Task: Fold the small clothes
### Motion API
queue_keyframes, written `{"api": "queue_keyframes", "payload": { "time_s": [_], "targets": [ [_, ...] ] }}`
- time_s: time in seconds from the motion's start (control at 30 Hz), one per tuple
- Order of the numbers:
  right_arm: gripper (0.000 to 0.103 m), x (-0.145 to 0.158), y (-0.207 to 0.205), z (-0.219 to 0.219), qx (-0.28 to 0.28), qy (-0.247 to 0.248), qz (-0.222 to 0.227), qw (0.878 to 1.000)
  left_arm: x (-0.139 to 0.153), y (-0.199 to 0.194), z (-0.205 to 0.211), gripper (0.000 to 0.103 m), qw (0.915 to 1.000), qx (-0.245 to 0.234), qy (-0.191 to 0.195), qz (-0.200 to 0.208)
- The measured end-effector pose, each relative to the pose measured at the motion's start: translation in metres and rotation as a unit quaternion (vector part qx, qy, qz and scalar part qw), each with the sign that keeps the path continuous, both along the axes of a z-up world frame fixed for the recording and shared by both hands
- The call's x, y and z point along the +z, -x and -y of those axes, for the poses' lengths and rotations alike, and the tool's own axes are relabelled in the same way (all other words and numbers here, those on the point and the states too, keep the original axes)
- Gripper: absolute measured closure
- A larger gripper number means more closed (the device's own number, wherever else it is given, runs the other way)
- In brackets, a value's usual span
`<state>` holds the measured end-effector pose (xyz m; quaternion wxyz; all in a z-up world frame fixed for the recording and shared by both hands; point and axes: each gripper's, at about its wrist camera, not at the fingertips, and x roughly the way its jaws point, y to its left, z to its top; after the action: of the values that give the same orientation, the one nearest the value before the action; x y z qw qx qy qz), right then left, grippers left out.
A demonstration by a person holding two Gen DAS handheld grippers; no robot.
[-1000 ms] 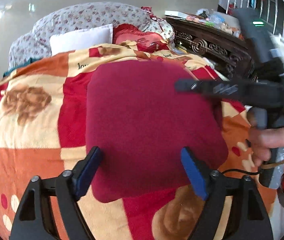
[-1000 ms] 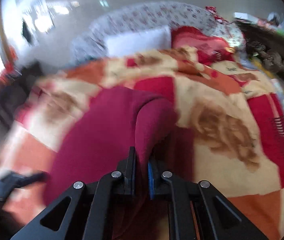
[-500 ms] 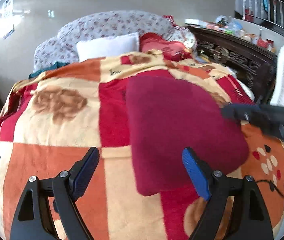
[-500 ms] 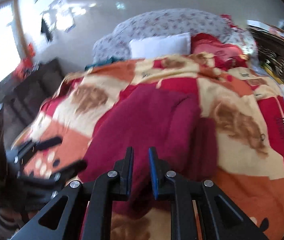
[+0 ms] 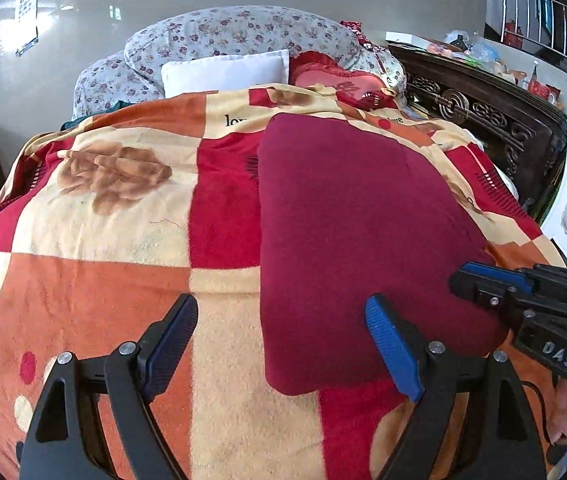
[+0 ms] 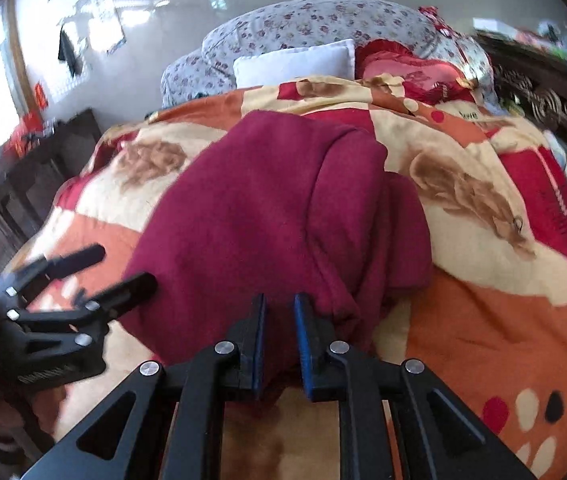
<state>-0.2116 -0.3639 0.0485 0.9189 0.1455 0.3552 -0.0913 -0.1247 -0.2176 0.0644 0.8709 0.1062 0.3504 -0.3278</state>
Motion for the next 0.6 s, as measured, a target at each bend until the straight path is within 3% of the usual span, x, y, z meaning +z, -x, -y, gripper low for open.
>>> {"api": "queue_keyframes", "payload": {
  "time_s": [0.07,0.13,0.2,0.33,0.5,0.6],
  "targets": [
    [0.074,0.009,0.007,0.000,-0.002,-0.021,0.017,1.000,0.004,0.002,-0.002,0.018,1.0000,0.003,-0.001,0.006],
    [0.041,0.016,0.014,0.000,-0.006,-0.039,0.040,0.998,0.008,0.003,-0.005,0.018,1.0000,0.004,-0.001,0.009],
    [0.026,0.022,0.019,0.001,-0.019,-0.038,0.050,0.998,0.011,0.002,-0.008,0.017,1.0000,0.004,0.000,0.004],
    [0.022,0.025,0.022,0.014,-0.049,-0.029,0.050,0.997,0.017,-0.015,-0.018,0.011,0.9994,0.010,0.024,-0.024],
    [0.017,0.005,0.007,0.054,-0.079,-0.088,0.036,0.992,0.007,-0.049,-0.024,0.008,0.9920,0.021,0.081,-0.095],
    [0.014,-0.007,-0.004,0.070,-0.079,-0.126,0.035,0.988,-0.001,-0.062,-0.015,0.008,0.9900,0.018,0.081,-0.114]
  ]
}}
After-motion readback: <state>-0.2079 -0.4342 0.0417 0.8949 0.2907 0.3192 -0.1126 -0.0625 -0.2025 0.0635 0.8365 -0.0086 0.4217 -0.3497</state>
